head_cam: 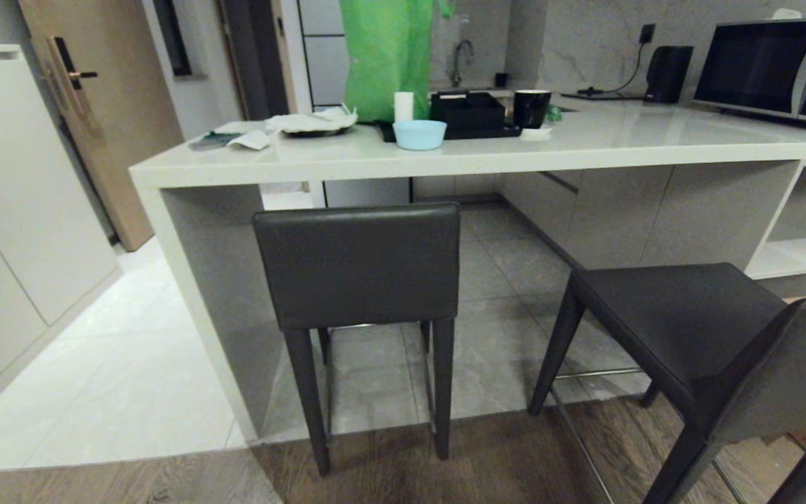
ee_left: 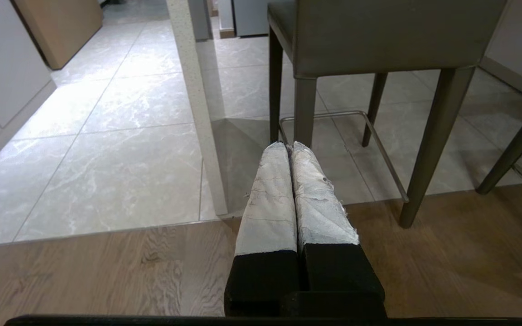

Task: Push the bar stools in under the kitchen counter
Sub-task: Push the gray chair back under the dining table

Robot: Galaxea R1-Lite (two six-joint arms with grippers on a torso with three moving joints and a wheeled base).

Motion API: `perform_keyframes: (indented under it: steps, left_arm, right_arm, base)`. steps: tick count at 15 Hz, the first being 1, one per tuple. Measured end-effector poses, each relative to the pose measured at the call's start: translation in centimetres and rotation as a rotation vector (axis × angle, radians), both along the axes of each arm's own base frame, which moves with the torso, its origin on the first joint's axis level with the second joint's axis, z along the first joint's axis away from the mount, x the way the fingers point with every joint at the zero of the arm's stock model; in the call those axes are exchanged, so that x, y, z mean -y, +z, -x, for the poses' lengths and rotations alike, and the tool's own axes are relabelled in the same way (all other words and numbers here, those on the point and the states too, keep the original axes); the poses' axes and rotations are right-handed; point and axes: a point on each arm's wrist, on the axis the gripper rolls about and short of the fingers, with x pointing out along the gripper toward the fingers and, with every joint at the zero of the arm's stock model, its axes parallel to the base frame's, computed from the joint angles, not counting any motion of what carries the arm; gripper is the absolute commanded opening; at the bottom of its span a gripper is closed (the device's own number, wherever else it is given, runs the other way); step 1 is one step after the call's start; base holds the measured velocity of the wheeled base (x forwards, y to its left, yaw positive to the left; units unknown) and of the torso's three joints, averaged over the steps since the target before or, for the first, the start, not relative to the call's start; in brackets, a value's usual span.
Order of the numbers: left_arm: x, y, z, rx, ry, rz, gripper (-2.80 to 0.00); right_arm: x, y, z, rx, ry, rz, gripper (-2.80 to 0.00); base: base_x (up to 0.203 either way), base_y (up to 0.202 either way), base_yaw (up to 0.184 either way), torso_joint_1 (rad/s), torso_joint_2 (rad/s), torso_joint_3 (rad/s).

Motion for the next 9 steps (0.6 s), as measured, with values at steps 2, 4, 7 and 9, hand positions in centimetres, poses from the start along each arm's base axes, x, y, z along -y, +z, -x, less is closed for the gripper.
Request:
perform_keyframes:
  steps: [2,4,7,9]
  left_arm:
    - [0.00,0.00,0.00,0.000,0.000,-0.002,-2.80]
    - [0.00,0.00,0.00,0.000,0.001,-0.002,-2.80]
    - [0.00,0.00,0.00,0.000,0.000,-0.002,-2.80]
    - [0.00,0.00,0.00,0.000,0.000,-0.002,-2.80]
  right_arm:
    - [0.00,0.00,0.00,0.000,0.000,-0.001,-2.80]
    - [0.00,0.00,0.00,0.000,-0.001,-0.006,-2.80]
    - [0.01,0.01,0.00,0.000,-0.002,-0.022,-2.80]
    - [0.01,0.01,0.00,0.001,-0.003,-0.022,-2.80]
  base:
    - [0.002,-0.048,0.002,0.004,0.00,0.000]
    - [0.001,-0.172,0.000,0.004,0.00,0.004]
    - [0.000,-0.194,0.003,-0.001,0.00,0.001]
    - [0.000,-0.196,0.003,0.002,0.00,0.003]
